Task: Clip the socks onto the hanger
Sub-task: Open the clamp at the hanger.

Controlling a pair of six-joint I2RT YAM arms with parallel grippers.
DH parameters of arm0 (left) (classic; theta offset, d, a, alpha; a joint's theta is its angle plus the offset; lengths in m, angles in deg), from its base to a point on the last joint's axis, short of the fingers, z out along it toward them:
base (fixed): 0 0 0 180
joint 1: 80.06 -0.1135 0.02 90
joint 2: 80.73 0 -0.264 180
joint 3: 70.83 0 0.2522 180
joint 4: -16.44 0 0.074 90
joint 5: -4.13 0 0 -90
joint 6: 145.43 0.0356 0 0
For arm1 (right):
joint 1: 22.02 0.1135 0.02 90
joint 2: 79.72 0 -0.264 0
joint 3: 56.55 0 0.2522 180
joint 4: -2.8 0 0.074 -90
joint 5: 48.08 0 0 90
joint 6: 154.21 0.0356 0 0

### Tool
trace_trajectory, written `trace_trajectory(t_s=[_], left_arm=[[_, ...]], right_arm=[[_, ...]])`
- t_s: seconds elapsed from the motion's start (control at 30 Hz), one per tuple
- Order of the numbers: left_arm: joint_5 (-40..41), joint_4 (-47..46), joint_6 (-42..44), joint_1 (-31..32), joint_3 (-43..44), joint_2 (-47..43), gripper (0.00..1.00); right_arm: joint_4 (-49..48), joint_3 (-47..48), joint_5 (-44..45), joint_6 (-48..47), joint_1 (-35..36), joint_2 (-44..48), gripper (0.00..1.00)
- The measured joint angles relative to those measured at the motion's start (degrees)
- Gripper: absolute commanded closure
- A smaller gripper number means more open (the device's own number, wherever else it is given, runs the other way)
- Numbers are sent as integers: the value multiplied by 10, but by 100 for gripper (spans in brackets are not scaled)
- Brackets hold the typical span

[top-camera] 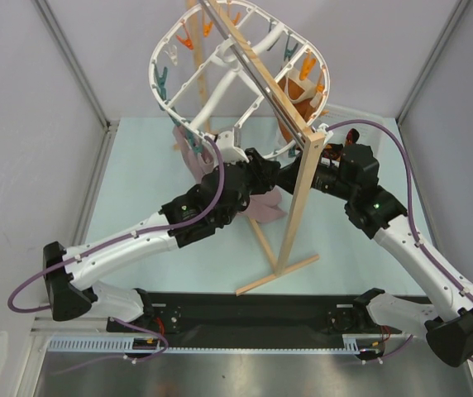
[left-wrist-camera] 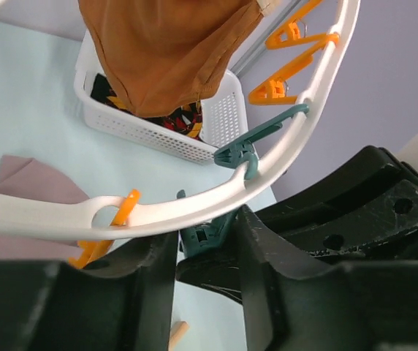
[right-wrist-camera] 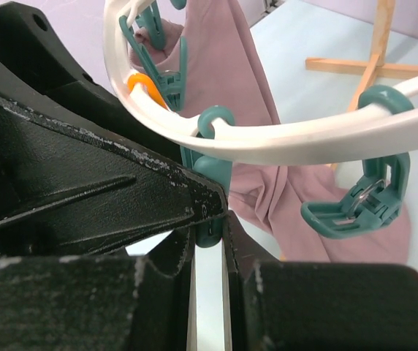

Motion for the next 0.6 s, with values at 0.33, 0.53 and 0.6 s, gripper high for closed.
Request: trace_trajectory(t_s=[0.33,0.53,0.6], left_arm=[[-6,-53,43,2,-23,-7,100],[-8,-75,44,2,-23,-8,100],[-8,-76,45,2,-23,-8,100]], right_arm=[[19,8,-1,1,0,1,33],[94,18,27,-11,-7,24,18],[127,23,42,-14,-31,48,18]])
